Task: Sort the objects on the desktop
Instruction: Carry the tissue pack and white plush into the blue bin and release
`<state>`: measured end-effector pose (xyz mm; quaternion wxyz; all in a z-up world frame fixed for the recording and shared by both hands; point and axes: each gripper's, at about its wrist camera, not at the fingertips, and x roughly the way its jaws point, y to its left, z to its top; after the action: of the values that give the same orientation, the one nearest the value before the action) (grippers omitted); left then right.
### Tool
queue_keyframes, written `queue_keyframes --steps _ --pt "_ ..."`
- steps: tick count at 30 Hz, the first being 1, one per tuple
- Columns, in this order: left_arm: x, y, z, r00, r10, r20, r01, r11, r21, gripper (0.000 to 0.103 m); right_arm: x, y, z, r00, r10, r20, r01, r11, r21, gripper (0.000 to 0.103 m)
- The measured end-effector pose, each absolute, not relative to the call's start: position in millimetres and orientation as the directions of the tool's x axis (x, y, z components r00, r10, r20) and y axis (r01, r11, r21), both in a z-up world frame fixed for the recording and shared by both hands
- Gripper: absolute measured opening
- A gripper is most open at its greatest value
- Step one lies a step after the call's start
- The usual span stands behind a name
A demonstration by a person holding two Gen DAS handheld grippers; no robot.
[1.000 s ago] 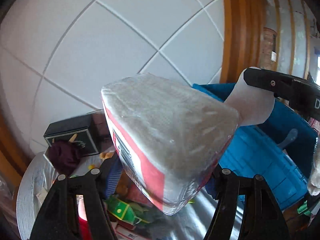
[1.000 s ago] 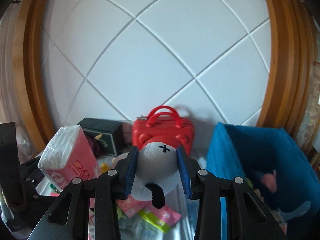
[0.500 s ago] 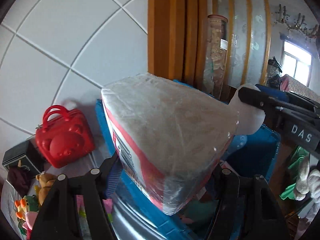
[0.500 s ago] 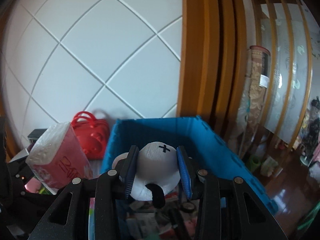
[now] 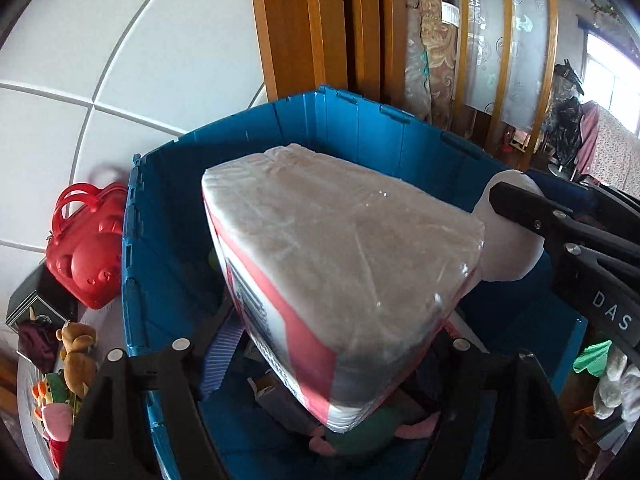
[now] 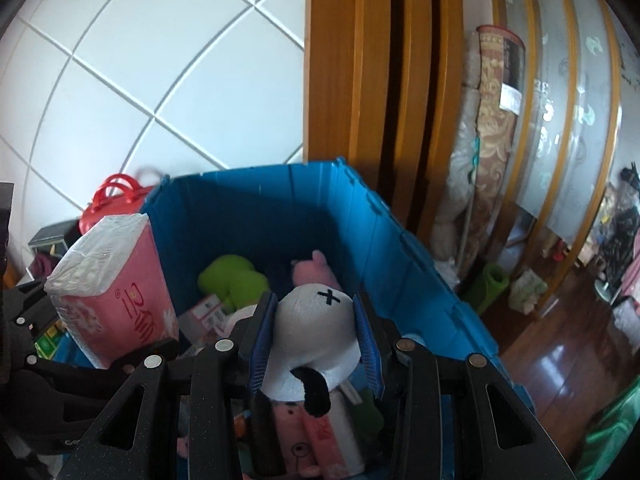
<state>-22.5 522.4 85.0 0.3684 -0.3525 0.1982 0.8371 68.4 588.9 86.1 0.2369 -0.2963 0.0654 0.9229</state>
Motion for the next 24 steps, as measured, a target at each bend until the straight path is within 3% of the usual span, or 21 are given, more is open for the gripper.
queue_keyframes --steps 6,10,13,18,20,24 --pt "-30 530 72 -0.459 0.41 -0.789 -0.74 -0.667 0.084 0.077 65 601 65 -0.689 0.382 -0.616 -0.467 -0.884 -0.026 0.04" --pt "-34 526 71 -0.453 0.411 -0.791 -0.741 -0.667 0.078 0.083 63 607 55 -0.673 0.368 -0.642 -0.465 -0.885 -0.02 0.044" --pt "-36 524 74 -0.471 0.409 -0.782 -0.734 -0.673 0.09 0.099 64 612 53 -0.666 0.37 -0.648 -0.475 -0.88 -0.014 0.048" --pt "-36 513 77 -0.484 0.407 -0.775 -0.726 -0.681 0.096 0.099 71 611 59 -0.677 0.379 -0.631 -0.485 -0.874 -0.004 0.096" --pt "-36 505 81 -0.488 0.415 -0.768 -0.726 -0.681 0.093 0.099 73 610 64 -0.682 0.384 -0.623 -0.491 -0.871 0.001 0.103" --pt "-34 480 99 -0.521 0.435 -0.734 -0.724 -0.68 0.111 0.099 76 602 80 -0.69 0.407 -0.599 -0.501 -0.865 -0.012 0.103"
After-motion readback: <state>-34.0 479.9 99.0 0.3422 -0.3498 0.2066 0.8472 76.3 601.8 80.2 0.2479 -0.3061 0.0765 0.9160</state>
